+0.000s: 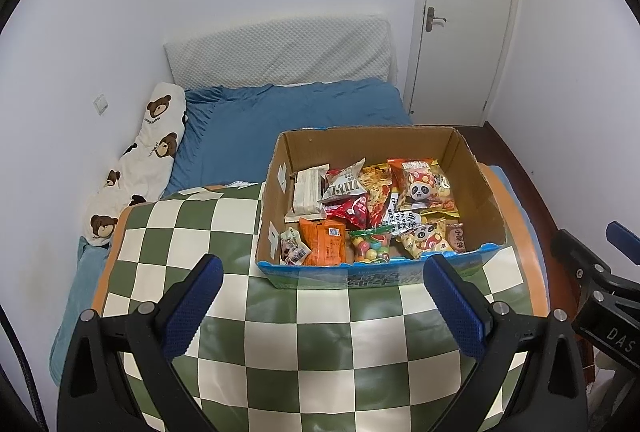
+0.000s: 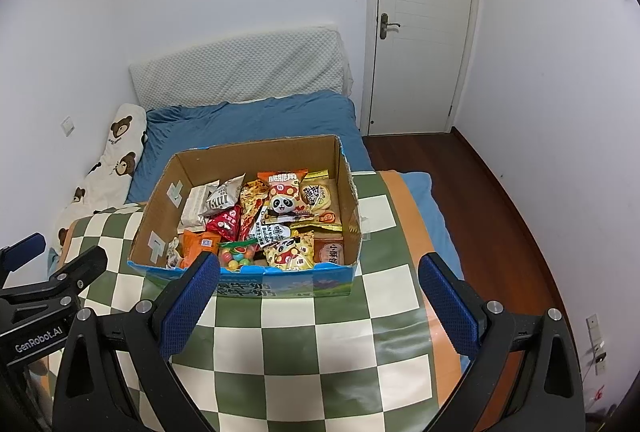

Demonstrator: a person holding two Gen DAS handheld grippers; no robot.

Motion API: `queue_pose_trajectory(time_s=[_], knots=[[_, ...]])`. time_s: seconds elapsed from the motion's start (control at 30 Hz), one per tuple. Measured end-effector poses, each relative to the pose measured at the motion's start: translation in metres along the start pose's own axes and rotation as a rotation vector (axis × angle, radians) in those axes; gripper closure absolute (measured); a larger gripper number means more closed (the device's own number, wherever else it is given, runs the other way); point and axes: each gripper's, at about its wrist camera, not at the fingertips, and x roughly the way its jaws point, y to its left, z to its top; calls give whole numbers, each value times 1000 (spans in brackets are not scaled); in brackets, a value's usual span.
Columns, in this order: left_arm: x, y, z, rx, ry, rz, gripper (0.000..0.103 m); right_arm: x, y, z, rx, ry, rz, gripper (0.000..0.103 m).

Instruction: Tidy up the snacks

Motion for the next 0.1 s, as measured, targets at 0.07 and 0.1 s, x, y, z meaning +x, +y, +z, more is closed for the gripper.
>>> queue_pose_trajectory(time_s=[0.07, 0.1], knots=[[0, 0, -1, -1, 1, -2, 0, 0, 0, 0, -1, -1, 0, 2], [-1, 0, -1, -1, 1, -4, 0, 0, 0, 0, 0, 0, 0, 2]])
